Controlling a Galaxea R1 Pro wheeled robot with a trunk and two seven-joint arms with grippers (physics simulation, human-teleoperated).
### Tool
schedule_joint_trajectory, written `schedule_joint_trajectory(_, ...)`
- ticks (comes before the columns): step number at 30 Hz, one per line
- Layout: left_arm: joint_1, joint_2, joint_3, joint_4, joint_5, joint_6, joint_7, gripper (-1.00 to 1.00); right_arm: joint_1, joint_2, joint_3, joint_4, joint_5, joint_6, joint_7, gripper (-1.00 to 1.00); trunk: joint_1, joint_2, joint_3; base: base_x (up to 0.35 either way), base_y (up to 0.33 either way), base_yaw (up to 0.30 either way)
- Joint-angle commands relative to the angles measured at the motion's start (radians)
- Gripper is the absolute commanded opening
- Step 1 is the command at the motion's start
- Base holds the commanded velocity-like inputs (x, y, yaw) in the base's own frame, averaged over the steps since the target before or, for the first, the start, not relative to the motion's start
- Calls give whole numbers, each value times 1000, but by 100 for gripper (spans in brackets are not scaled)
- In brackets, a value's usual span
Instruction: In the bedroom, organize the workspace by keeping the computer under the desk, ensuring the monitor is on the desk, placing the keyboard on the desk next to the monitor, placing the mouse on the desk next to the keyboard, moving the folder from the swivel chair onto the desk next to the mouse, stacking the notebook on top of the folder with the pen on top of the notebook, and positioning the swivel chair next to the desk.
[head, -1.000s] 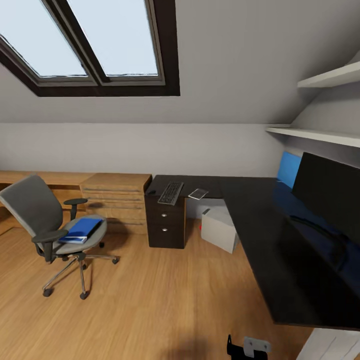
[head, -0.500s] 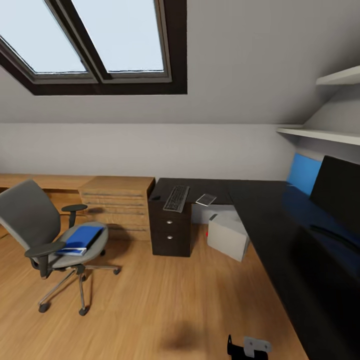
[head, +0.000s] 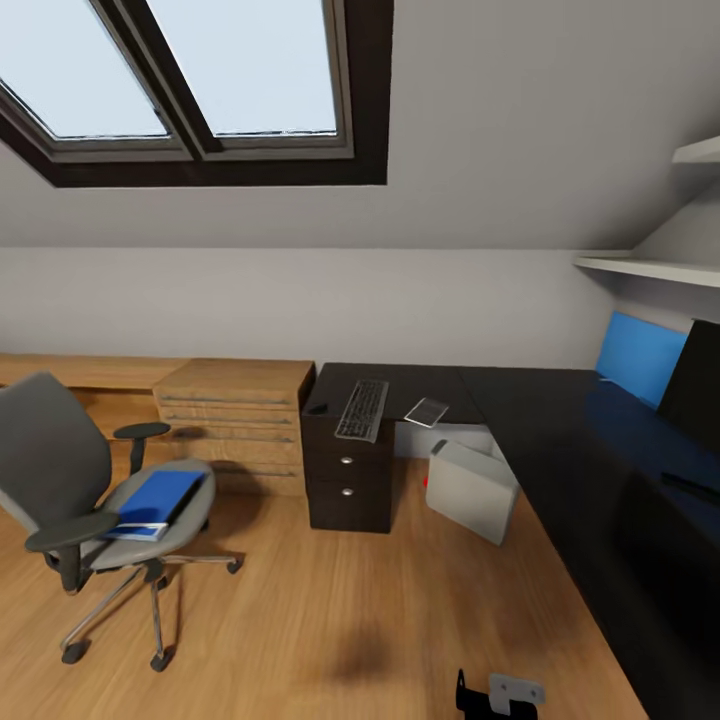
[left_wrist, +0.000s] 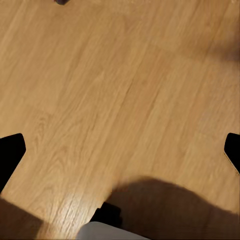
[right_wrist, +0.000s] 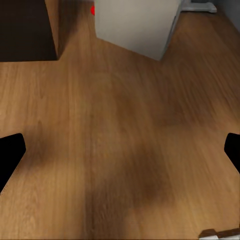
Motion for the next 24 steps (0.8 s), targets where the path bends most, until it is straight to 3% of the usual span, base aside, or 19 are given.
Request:
schedule_joint_trajectory(1,0,1,-7,-1,9,1,8,100,-1,0,9,1,-6,-2,-5,100,1,-1,-1,329,26,0)
schedule_joint_trajectory(19,0,1,-6,-1,9,-16,8,100,-1,0,9,1,-5,-2,-4,100,1,-1,-1,332,76,0)
schedule_joint_trajectory(24,0,1,-6,-1,9,-17,8,100,-1,-1,9,1,26,-2,-5,100,1,-1,-1,333,103,0)
